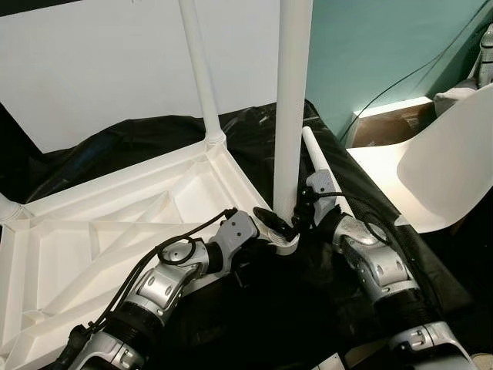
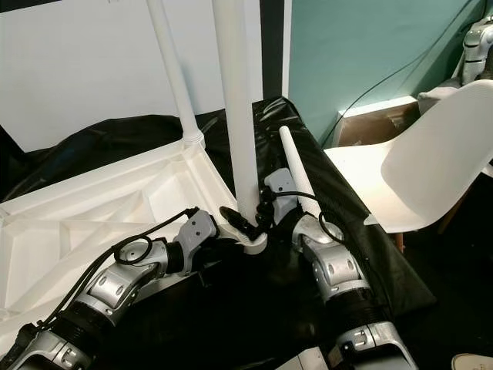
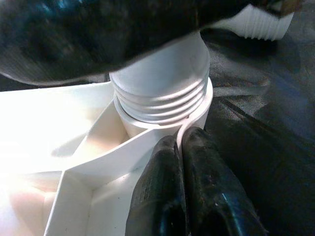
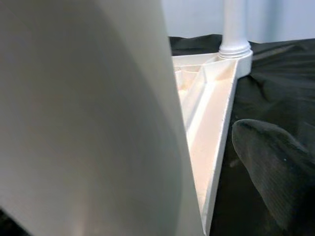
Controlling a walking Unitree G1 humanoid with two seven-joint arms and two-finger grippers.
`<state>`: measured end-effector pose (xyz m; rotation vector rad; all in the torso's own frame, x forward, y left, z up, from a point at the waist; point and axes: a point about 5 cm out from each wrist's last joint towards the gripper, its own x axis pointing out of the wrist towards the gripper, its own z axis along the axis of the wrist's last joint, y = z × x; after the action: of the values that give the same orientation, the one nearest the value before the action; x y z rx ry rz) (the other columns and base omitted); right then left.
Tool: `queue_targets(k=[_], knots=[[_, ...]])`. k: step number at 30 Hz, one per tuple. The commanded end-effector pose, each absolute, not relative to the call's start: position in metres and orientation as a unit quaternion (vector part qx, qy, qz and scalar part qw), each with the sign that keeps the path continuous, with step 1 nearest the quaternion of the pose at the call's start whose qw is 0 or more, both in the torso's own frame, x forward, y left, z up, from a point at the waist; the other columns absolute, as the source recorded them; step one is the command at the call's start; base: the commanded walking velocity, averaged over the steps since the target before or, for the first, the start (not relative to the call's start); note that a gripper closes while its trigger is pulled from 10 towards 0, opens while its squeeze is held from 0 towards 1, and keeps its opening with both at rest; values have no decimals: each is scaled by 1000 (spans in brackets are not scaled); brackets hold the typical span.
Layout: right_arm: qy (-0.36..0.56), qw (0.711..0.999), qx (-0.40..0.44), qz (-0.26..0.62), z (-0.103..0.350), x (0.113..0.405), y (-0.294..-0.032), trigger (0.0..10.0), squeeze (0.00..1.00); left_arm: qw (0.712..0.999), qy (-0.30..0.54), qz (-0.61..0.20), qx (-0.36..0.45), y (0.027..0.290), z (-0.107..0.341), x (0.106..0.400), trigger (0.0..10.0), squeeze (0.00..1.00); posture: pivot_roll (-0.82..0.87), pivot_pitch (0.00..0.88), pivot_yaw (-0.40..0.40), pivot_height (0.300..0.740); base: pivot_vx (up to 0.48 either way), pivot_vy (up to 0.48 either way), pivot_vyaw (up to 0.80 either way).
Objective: Building children table
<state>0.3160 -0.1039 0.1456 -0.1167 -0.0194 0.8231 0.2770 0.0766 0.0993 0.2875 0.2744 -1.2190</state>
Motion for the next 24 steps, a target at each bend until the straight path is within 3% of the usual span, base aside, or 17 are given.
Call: queue_targets(k=[1, 6, 11, 24], knots=[[-23, 918, -56, 393, 155, 322, -108, 10000, 0, 755, 191, -617, 112, 75, 72, 256, 10000, 0, -20, 0, 30, 740, 0, 0, 800], [-13, 918, -52, 393, 151, 321, -103, 10000, 0, 759, 191, -613, 110, 75, 72, 256, 10000, 0, -11, 0, 23, 740, 0, 0, 800], [-9, 916, -41, 399, 148, 320, -100, 10000, 0, 760, 191, -612, 109, 76, 71, 255, 10000, 0, -6, 0, 20, 740, 0, 0, 0], [-7, 911, -57, 409, 145, 318, -96, 10000, 0, 760, 191, -611, 112, 78, 73, 256, 10000, 0, -6, 0, 29, 740, 0, 0, 800]])
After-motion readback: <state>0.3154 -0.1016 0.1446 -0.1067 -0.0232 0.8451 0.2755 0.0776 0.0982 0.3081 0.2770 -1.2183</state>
